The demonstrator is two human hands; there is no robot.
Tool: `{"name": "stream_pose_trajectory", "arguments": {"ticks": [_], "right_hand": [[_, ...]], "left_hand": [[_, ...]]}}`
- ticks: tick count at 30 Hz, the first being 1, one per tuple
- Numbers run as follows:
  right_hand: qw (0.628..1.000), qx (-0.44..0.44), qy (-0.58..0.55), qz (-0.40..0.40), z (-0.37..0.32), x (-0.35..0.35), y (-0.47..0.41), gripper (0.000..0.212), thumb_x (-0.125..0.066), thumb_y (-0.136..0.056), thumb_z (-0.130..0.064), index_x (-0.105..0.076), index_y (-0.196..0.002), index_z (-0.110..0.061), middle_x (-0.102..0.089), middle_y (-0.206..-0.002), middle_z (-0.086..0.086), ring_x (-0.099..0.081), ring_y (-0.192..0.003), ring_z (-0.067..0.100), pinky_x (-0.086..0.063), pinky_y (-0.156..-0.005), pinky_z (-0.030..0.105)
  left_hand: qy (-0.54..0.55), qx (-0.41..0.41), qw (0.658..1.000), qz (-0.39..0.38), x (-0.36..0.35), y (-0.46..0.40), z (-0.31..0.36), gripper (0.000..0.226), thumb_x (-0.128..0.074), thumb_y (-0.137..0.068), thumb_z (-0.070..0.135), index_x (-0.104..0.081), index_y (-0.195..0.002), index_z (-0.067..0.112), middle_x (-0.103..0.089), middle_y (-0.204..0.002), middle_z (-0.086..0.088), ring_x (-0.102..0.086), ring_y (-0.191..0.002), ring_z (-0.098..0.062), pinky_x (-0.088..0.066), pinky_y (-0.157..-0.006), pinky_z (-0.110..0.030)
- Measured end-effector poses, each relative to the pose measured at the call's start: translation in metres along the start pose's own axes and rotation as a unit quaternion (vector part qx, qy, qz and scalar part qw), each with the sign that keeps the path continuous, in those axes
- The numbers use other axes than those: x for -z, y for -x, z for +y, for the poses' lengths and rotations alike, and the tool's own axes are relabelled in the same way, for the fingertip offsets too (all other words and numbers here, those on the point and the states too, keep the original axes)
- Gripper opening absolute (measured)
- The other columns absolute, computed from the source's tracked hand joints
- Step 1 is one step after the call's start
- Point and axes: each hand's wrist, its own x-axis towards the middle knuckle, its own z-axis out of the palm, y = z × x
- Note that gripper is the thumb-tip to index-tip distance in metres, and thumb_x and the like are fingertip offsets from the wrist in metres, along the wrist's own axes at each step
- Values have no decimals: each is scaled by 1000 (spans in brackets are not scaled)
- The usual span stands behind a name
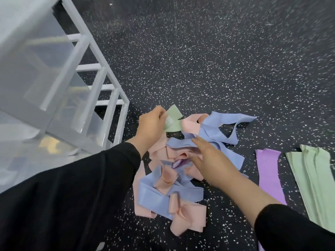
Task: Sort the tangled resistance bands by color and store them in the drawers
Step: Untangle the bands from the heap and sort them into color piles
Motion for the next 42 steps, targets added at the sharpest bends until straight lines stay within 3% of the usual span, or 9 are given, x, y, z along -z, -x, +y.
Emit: {"name": "stream_pose_trajectory", "arguments": {"ticks": [5, 13, 16, 18, 20, 26, 32, 37, 42], "right_hand": [[989, -42, -120, 79, -8, 25, 17, 58, -58, -99, -38, -36, -153, -30, -51, -148, -6, -49, -130, 16, -32, -85, 21], [949, -5, -274, 154, -26, 61, 63, 77, -72, -89, -44, -30, -153, -42, -38, -149, -26, -33, -137, -4, -29, -103, 21], [937, 8, -316, 152, -31, 72, 81, 44, -72, -91, -33, -55, -131, -38, -58, -127, -33, -52, -113, -14, -39, -93, 14], [924, 7, -345, 164, -31, 78, 91, 8, -68, -95, -26, -66, -100, -31, -70, -87, -29, -61, -79, -9, -44, -70, 12], [914, -12, -356, 193, -22, 87, 105, 12, -63, -98, -23, -65, -86, -23, -68, -70, -19, -56, -64, 0, -44, -60, 18], [907, -72, -342, 237, 37, 120, 170, 21, -62, -98, -29, -62, -88, -11, -60, -76, 2, -49, -66, 11, -38, -60, 30], [881, -171, -359, 256, 120, 116, 242, 7, -61, -96, -26, -68, -99, -26, -77, -93, -1, -72, -88, 35, -59, -82, 54], [847, -238, -378, 289, 155, 104, 280, 13, -61, -99, -12, -67, -108, -18, -78, -89, -10, -75, -74, 10, -54, -57, 18], [857, -308, -326, 254, 191, 95, 278, 24, -64, -98, -22, -64, -122, -20, -76, -104, -7, -73, -81, 4, -50, -62, 14]], "left_hand": [[173, -15, 984, 40, 48, 27, 66, 13, -53, -106, 29, -63, -105, 20, -70, -96, 8, -58, -75, -3, -42, -65, -26], [328, -82, 941, -4, 97, 88, 168, 8, -64, -101, 23, -70, -97, 19, -77, -92, 8, -62, -73, 5, -46, -66, -14], [371, -105, 922, -29, 105, 108, 203, 8, -63, -101, 21, -69, -95, 20, -77, -88, 8, -65, -74, -2, -50, -66, -20], [402, -108, 908, -43, 107, 120, 224, 9, -62, -101, 21, -68, -96, 18, -75, -84, 6, -62, -73, -10, -48, -66, -29], [429, -110, 895, -54, 104, 127, 245, 10, -62, -100, 23, -68, -98, 15, -73, -87, -9, -58, -77, -19, -43, -67, -39], [475, -103, 869, -88, 68, 139, 305, 11, -58, -104, 21, -66, -102, 14, -75, -98, -13, -67, -85, -26, -56, -71, -47], [492, -18, 854, -170, -13, 156, 351, 9, -55, -105, 18, -62, -103, 14, -75, -95, -12, -69, -82, -26, -60, -72, -44], [472, 41, 850, -229, -82, 162, 366, 11, -53, -106, 17, -62, -102, 14, -73, -89, -9, -68, -76, -24, -60, -69, -38], [388, 104, 877, -266, -123, 145, 365, 17, -56, -104, 24, -58, -88, 19, -59, -87, -2, -54, -78, -20, -49, -71, -32]]}}
